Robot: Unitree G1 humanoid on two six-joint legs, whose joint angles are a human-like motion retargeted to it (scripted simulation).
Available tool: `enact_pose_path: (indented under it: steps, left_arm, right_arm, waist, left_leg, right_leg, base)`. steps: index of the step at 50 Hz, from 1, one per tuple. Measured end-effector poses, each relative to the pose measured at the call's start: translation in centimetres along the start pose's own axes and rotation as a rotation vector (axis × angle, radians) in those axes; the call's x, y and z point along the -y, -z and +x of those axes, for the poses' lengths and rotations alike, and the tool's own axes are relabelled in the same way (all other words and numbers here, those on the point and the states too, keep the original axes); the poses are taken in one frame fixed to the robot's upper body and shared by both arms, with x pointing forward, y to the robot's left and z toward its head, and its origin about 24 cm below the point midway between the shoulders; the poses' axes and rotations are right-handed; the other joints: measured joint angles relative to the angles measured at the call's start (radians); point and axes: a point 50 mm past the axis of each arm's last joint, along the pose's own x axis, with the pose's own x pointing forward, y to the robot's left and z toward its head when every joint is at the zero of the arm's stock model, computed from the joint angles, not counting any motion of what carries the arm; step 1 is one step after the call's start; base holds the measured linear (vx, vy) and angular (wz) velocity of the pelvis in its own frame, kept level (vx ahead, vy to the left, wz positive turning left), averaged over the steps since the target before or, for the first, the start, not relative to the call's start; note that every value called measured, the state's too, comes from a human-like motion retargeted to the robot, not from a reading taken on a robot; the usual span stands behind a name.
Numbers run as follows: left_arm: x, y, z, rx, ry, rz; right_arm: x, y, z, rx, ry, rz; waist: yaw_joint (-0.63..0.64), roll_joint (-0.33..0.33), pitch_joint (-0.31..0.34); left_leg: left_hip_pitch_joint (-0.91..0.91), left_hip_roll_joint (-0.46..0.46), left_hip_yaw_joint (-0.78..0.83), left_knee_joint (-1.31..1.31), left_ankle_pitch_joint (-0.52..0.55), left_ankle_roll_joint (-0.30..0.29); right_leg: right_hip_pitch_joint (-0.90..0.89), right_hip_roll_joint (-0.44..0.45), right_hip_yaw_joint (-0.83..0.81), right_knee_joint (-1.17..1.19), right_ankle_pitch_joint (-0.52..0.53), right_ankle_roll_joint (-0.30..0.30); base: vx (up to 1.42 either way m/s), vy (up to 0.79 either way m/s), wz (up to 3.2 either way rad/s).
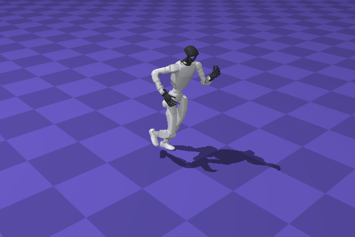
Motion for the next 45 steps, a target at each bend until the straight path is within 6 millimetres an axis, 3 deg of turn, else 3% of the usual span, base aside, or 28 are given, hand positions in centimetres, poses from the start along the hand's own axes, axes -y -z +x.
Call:
enact_pose_path:
  steps: [2,5,7,10,12,13,14,15,16,17,19,20,22,24,27,28,30,32,35,36,38,40,42,43,45]
  left_arm:
    - [0.4,-3.6,1.8,0.219,0.014,-0.035]
    - [0.1,-6.4,2.4,0.328,-0.007,-0.222]
    - [-0.3,-6.9,2.3,0.318,-0.003,-0.364]
    - [-1.8,-5.9,1.5,0.21,-0.03,-0.454]
    - [-2.8,-4.1,-0.3,0.087,-0.014,-0.368]
    - [-3.4,-3.0,-1.5,0.001,-0.005,-0.313]
    - [-4.5,-1.7,-3.0,-0.1,-0.041,-0.254]
    - [-6.0,-0.6,-4.8,-0.207,-0.099,-0.191]
    - [-7.5,0.9,-7.0,-0.332,-0.177,-0.084]
    - [-9.1,2.2,-9.8,-0.466,-0.255,0.029]
    - [-12.4,3.6,-16.8,-0.773,-0.398,0.242]
    - [-13.8,3.2,-20.6,-0.932,-0.45,0.32]
    - [-15.3,0.0,-26.1,-1.17,-0.447,0.42]
    - [-16.1,-4.4,-28.6,-1.33,-0.322,0.519]
    - [-16.2,-9.2,-30.0,-1.491,-0.087,0.565]
    - [-16.4,-10.7,-30.3,-1.537,-0.046,0.57]
    - [-16.7,-12.8,-30.3,-1.581,-0.027,0.589]
    - [-17.5,-13.2,-29.4,-1.54,-0.085,0.639]
    - [-17.7,-11.7,-28.8,-1.454,-0.13,0.671]
    - [-17.6,-10.6,-29.0,-1.442,-0.112,0.661]
    - [-17.4,-7.8,-29.1,-1.406,-0.089,0.637]
    - [-16.9,-3.3,-28.5,-1.34,-0.116,0.593]
    - [-14.9,2.7,-25.4,-1.2,-0.17,0.519]
    - [-13.1,5.6,-22.4,-1.093,-0.18,0.475]
    - [-9.0,8.6,-14.5,-0.817,-0.145,0.373]
  right_arm:
    - [1.1,-0.2,-1.6,-0.036,-0.075,-0.042]
    - [2.4,1.3,-3.7,-0.178,-0.096,-0.027]
    - [2.6,2.8,-4.8,-0.272,-0.088,0.006]
    - [2.1,5.0,-5.6,-0.388,-0.081,-0.005]
    - [1.0,6.5,-4.9,-0.432,-0.123,0.041]
    - [0.4,7.3,-3.9,-0.444,-0.132,0.09]
    - [0.1,7.7,-2.5,-0.438,-0.11,0.12]
    - [0.0,8.0,-1.0,-0.426,-0.073,0.141]
    - [-0.3,7.6,1.6,-0.37,-0.006,0.115]
    - [-0.5,6.6,4.4,-0.296,0.054,0.086]
    - [-1.0,1.5,10.5,-0.057,0.121,0.048]
    - [-1.4,-2.1,13.0,0.082,0.123,0.059]
    - [-2.6,-9.8,15.0,0.375,0.069,0.146]
    - [-3.6,-15.7,13.9,0.63,-0.001,0.238]
    - [-4.6,-21.2,10.3,0.925,-0.155,0.312]
    - [-4.9,-22.0,9.0,0.99,-0.211,0.326]
    - [-5.4,-23.3,6.8,1.096,-0.318,0.334]
    - [-5.7,-23.8,5.7,1.142,-0.372,0.361]
    - [-5.7,-21.7,5.5,1.055,-0.372,0.431]
    - [-5.6,-20.2,6.0,0.976,-0.353,0.414]
    - [-5.3,-16.6,7.2,0.785,-0.321,0.35]
    - [-4.9,-11.4,8.8,0.514,-0.272,0.304]
    - [-4.2,-3.7,9.3,0.157,-0.137,0.326]
    - [-3.8,0.4,8.3,-0.021,-0.058,0.349]
    - [-3.2,6.4,4.3,-0.287,0.04,0.434]
  waist:
    - [-0.126,0.065,-0.03]
    - [-0.249,0.131,-0.061]
    - [-0.284,0.103,-0.068]
    - [-0.29,-0.013,-0.021]
    - [-0.261,-0.106,0.005]
    - [-0.243,-0.129,0.006]
    - [-0.224,-0.113,-0.001]
    - [-0.204,-0.078,-0.012]
    - [-0.17,-0.063,0.005]
    - [-0.133,-0.05,0.022]
    - [-0.045,-0.049,0.05]
    - [0.004,-0.06,0.056]
    - [0.115,-0.1,0.009]
    - [0.238,-0.153,-0.078]
    - [0.37,-0.276,-0.211]
    - [0.408,-0.319,-0.244]
    - [0.474,-0.365,-0.277]
    - [0.536,-0.339,-0.241]
    - [0.553,-0.174,-0.138]
    - [0.522,-0.131,-0.114]
    - [0.443,-0.107,-0.077]
    - [0.34,-0.181,-0.065]
    - [0.226,-0.259,-0.068]
    - [0.175,-0.276,-0.069]
    - [0.086,-0.273,-0.064]
  left_leg:
    - [0.058,0.063,-0.029,-0.105,0.217,-0.075]
    - [0.148,0.12,-0.027,-0.239,0.558,-0.188]
    - [0.24,0.09,0.005,-0.275,0.643,-0.203]
    - [0.4,-0.015,0.025,-0.164,0.578,-0.138]
    - [0.363,-0.096,0.047,0.174,0.444,-0.085]
    - [0.273,-0.112,0.079,0.429,0.352,-0.063]
    - [0.149,-0.071,0.125,0.702,0.271,-0.078]
    - [0.008,-0.002,0.178,0.985,0.195,-0.111]
    - [-0.075,0.049,0.201,1.188,0.128,-0.069]
    - [-0.157,0.094,0.221,1.375,0.066,-0.027]
    - [-0.311,0.143,0.247,1.64,-0.019,0.034]
    - [-0.386,0.151,0.26,1.729,-0.048,0.05]
    - [-0.534,0.153,0.28,1.753,-0.049,0.039]
    - [-0.643,0.157,0.301,1.641,-0.02,0.03]
    - [-0.704,0.109,0.386,1.246,0.047,0.082]
    - [-0.67,0.092,0.434,1.057,0.085,0.081]
    - [-0.563,0.062,0.504,0.629,0.193,0.043]
    - [-0.378,0.049,0.508,0.161,0.326,-0.052]
    - [-0.119,0.152,0.459,-0.207,0.451,-0.22]
    - [-0.079,0.186,0.436,-0.21,0.458,-0.236]
    - [-0.04,0.201,0.381,-0.154,0.379,-0.206]
    - [-0.088,0.128,0.317,0.017,0.156,-0.086]
    - [-0.187,0.046,0.245,0.242,-0.045,0.034]
    - [-0.224,0.023,0.213,0.327,-0.106,0.066]
    - [-0.224,0.007,0.165,0.386,-0.157,0.07]
  right_leg:
    - [-0.04,0.039,-0.049,-0.248,0.1,0.007]
    - [0.004,0.113,-0.084,-0.756,0.347,0.055]
    - [0.106,0.132,-0.056,-1.1,0.459,0.117]
    - [0.297,0.106,0.034,-1.408,0.509,0.203]
    - [0.394,0.046,0.035,-1.453,0.541,0.226]
    - [0.416,0.027,0.019,-1.445,0.527,0.22]
    - [0.408,0.04,0.007,-1.407,0.45,0.176]
    - [0.386,0.07,-0.004,-1.354,0.34,0.113]
    - [0.383,0.092,0.007,-1.283,0.215,0.07]
    - [0.375,0.112,0.024,-1.205,0.102,0.03]
    - [0.35,0.141,0.084,-1.042,-0.049,-0.021]
    - [0.344,0.148,0.118,-0.979,-0.093,-0.028]
    - [0.379,0.149,0.181,-0.999,-0.084,-0.002]
    - [0.463,0.136,0.235,-1.139,0.029,0.035]
    - [0.564,0.039,0.266,-1.36,0.366,0.122]
    - [0.596,0.001,0.276,-1.415,0.487,0.148]
    - [0.649,-0.035,0.282,-1.472,0.634,0.18]
    - [0.729,-0.008,0.256,-1.438,0.624,0.163]
    - [0.901,0.121,0.191,-1.262,0.53,0.083]
    - [0.905,0.149,0.153,-1.12,0.477,0.05]
    - [0.83,0.136,0.068,-0.744,0.343,-0.002]
    - [0.651,0.032,0.03,-0.311,0.199,-0.016]
    - [0.445,-0.02,0.06,0.009,0.091,0.009]
    - [0.345,-0.022,0.07,0.114,0.054,0.02]
    - [0.176,-0.041,0.051,0.202,0.012,0.019]
  base:
    - [1.16,-0.16,1.08]
    - [1.25,-0.26,0.72]
    - [1.3,-0.32,0.64]
    - [1.29,-0.36,0.23]
    - [1.19,-0.34,-0.33]
    - [1.09,-0.29,-0.5]
    - [1.03,-0.24,-0.57]
    - [1.0,-0.22,-0.8]
    - [0.97,-0.21,-1.06]
    - [0.96,-0.2,-1.42]
    - [0.99,-0.15,-1.73]
    - [1.08,-0.09,-1.79]
    - [1.2,-0.03,-1.58]
    - [1.34,0.07,-1.17]
    - [1.37,0.2,-0.29]
    - [1.44,0.27,-0.37]
    - [1.46,0.29,-0.82]
    - [1.42,0.33,-1.24]
    - [1.36,0.44,-0.25]
    - [1.27,0.44,0.97]
    - [1.15,0.37,1.45]
    - [1.02,0.26,1.76]
    - [0.98,0.14,2.1]
    - [1.01,0.05,2.07]
    - [1.06,-0.03,1.8]
